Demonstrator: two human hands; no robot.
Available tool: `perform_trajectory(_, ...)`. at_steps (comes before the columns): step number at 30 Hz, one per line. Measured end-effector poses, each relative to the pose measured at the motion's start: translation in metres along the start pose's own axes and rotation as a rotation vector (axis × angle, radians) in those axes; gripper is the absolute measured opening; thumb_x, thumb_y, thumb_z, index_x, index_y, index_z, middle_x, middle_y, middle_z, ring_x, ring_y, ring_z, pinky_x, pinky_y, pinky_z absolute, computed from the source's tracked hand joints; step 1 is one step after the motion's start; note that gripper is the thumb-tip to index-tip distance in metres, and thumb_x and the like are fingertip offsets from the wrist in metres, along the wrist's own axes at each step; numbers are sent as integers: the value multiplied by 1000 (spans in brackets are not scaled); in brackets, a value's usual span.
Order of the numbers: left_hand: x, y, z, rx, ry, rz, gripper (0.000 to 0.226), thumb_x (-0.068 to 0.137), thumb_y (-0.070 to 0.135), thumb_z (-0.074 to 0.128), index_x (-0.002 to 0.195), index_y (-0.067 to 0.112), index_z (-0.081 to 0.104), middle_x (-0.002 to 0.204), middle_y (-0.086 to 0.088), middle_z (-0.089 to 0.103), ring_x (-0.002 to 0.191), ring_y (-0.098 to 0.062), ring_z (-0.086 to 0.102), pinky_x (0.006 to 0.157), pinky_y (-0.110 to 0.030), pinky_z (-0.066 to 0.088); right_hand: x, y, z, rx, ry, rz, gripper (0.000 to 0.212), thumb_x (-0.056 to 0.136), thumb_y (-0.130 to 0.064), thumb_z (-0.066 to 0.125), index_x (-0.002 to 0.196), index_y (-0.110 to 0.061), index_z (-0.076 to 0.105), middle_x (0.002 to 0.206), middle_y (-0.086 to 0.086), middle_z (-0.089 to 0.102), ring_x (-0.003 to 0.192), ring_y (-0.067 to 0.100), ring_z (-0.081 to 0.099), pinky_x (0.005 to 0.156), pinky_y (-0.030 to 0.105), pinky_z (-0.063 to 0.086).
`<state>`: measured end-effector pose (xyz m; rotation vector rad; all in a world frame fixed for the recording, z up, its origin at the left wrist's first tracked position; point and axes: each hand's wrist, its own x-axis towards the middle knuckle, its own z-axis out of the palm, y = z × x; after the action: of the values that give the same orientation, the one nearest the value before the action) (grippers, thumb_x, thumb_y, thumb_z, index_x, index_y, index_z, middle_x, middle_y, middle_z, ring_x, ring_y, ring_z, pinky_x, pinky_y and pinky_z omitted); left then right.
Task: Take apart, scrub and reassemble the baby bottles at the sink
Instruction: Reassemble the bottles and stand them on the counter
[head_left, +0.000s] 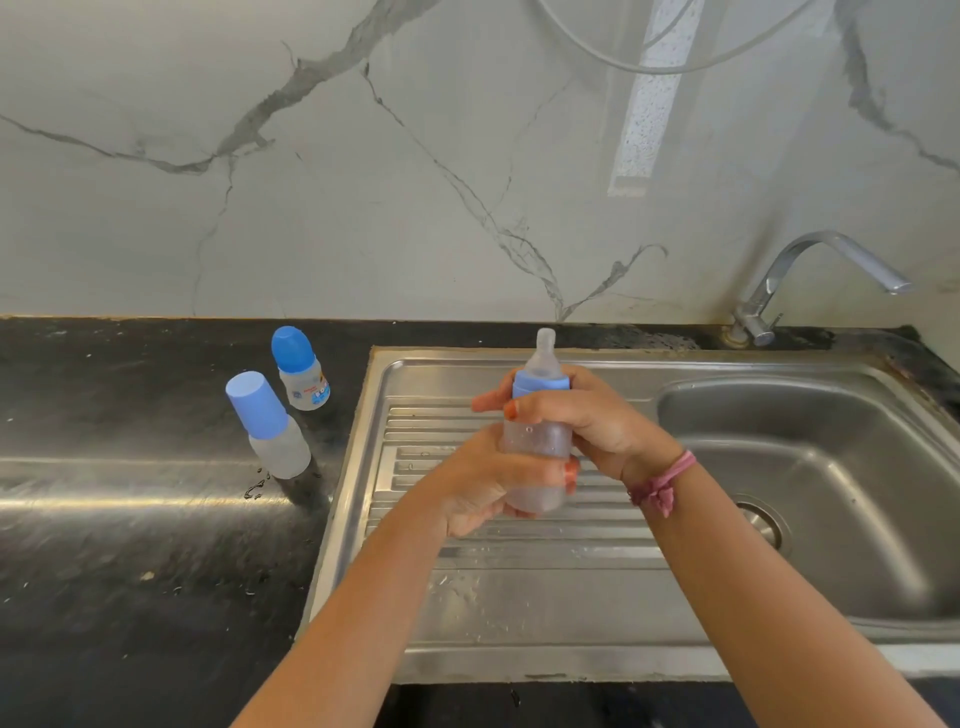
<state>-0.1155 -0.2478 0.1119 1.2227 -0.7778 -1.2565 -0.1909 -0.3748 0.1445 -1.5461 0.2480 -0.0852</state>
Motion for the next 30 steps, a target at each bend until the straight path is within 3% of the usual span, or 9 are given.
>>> perform_trajectory(4,10,-6,3,198,301,41,31,66,19,74,97,15,68,78,-3,67,73,-13,65,61,-29,52,1,11,11,37,266,-21,14,74,-13,73,87,-7,72,101,0,75,88,12,70,72,26,56)
perform_trajectory(7,20,-14,9,419,529,52,32,60,35,73,90,28,65,70,11,69,63,0,65,51,-18,47,3,17,23,101,493,-25,8,77,-6,72,85,-7,73,95,3,76,86,14,68,81,35,58)
perform_trajectory(11,30,-25,16,508,692,42,51,58,48,74,103,29,57,77,14,65,62,10,60,42,-6,37,5,19,34,110,653,-41,14,75,-10,74,88,-5,71,91,5,75,87,19,71,86,44,58)
perform_trajectory(13,27,-22,10,493,603,58,54,60,42,79,109,31,57,83,14,68,70,9,63,55,-13,50,1,17,30,66,626,-55,15,74,-13,74,87,-6,71,93,7,75,92,23,70,89,47,56)
perform_trajectory(16,14,-12,-10,211,78,109,64,68,19,85,125,25,56,111,4,69,106,-12,66,85,-39,57,-8,9,13,19,276,-149,12,71,-21,72,83,-19,74,105,2,74,96,21,69,89,46,55)
perform_trajectory(19,0,-8,-20,-63,-273,21,51,80,5,74,127,23,60,119,-2,66,118,-25,60,80,-36,57,-12,4,1,99,-24,-147,10,73,-21,69,81,-26,69,117,5,70,99,28,67,82,56,49)
perform_trajectory(22,-4,-10,-13,-62,-156,-35,43,72,15,76,114,21,68,108,-3,70,107,-25,66,70,-31,58,-7,12,2,78,-47,-89,11,74,-19,69,82,-26,68,119,6,69,95,40,59,69,56,41)
perform_trajectory(26,-1,-16,-5,77,60,-18,46,68,25,77,111,14,65,98,-5,69,91,-20,70,69,-30,57,-5,26,8,247,152,-53,11,66,-22,72,77,-25,71,108,7,73,94,23,68,75,46,50)
perform_trajectory(30,3,-20,7,114,179,-1,30,74,18,70,102,10,67,87,-5,70,83,-18,69,70,-30,58,0,32,15,354,336,-46,7,65,-15,70,72,-17,68,93,8,74,83,14,69,62,31,55)
